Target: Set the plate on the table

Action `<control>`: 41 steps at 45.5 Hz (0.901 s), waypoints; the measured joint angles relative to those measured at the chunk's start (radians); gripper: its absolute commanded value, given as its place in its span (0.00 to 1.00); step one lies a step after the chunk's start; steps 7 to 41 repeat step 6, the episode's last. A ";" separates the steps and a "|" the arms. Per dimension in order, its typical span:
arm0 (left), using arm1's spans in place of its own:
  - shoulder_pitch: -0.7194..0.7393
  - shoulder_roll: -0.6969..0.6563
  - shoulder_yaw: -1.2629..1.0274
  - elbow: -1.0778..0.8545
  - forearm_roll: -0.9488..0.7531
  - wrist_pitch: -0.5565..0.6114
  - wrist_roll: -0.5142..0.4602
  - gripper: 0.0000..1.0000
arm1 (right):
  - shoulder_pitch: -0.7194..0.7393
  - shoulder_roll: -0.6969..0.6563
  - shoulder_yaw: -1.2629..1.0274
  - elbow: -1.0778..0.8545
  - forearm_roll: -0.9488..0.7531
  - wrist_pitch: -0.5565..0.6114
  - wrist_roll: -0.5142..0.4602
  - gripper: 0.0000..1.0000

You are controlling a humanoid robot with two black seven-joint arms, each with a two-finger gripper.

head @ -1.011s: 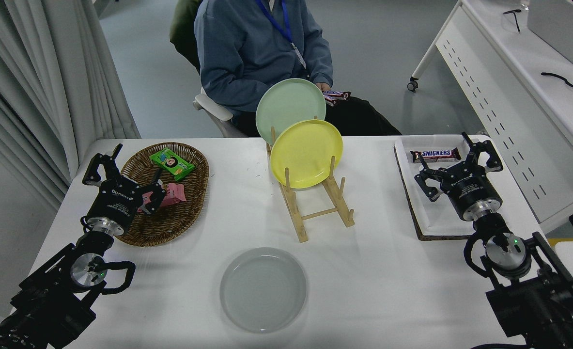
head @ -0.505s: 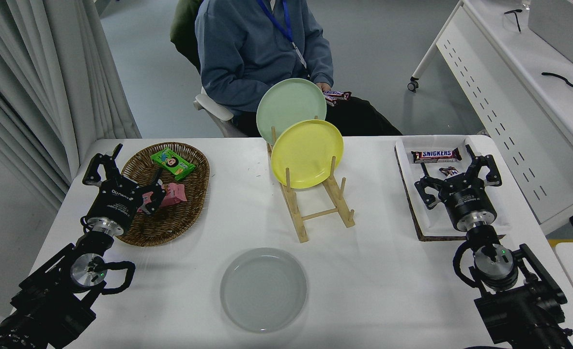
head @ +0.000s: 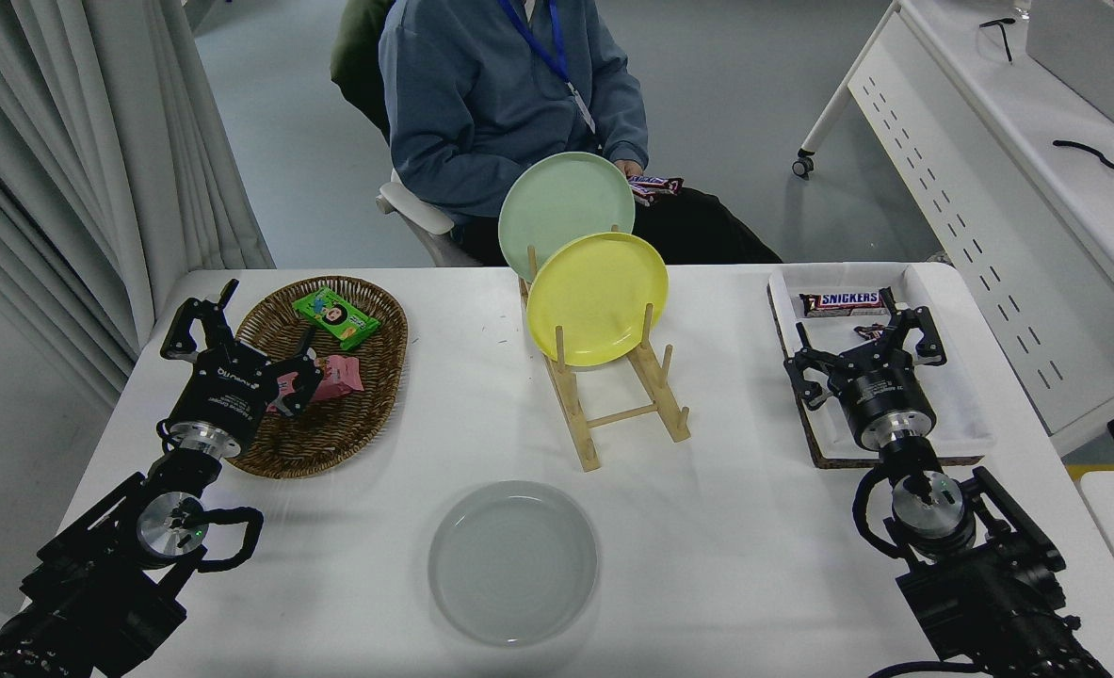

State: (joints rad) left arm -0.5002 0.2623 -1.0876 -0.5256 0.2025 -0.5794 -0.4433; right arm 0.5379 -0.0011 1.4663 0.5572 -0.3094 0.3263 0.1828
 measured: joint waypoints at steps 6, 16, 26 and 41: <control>0.000 0.000 0.000 0.000 0.000 0.000 0.000 1.00 | 0.007 0.001 -0.010 -0.002 0.001 0.002 0.002 1.00; 0.000 0.000 0.000 0.000 0.000 0.000 0.000 1.00 | 0.007 0.001 -0.010 -0.002 0.001 0.002 0.002 1.00; 0.000 0.000 0.000 0.000 0.000 0.000 0.000 1.00 | 0.007 0.001 -0.010 -0.002 0.001 0.002 0.002 1.00; 0.000 0.000 0.000 0.000 0.000 0.000 0.000 1.00 | 0.007 0.001 -0.010 -0.002 0.001 0.002 0.002 1.00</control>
